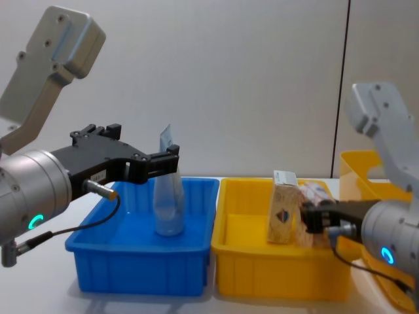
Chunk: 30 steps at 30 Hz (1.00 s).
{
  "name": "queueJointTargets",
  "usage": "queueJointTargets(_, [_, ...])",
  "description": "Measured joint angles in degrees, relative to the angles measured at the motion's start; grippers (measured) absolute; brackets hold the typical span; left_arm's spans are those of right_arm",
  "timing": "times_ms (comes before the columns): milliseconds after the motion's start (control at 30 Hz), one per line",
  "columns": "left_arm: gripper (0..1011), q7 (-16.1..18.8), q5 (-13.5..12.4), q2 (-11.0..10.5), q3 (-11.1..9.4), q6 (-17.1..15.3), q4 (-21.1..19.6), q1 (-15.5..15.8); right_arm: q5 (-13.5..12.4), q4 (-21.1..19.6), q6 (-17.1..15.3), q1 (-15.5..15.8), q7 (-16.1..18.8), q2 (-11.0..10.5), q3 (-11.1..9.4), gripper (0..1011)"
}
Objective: Bimanual collaborative sorting of washing and personal care products
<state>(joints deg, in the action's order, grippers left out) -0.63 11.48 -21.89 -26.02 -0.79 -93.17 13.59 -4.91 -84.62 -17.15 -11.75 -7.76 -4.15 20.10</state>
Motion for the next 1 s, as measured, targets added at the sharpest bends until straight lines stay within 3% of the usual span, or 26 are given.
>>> queueJointTargets(633, [1001, 0.00, 0.00, 0.00, 0.00, 0.00, 0.00, 0.00, -3.41, -4.11, 9.60, -1.48, 3.62, 1.13, -3.48, 322])
queueJointTargets(1000, [1001, 0.00, 0.00, 0.00, 0.00, 0.00, 0.00, 0.00, -4.62, -6.67, 15.15, -3.19, 2.97, 1.82, -8.11, 319])
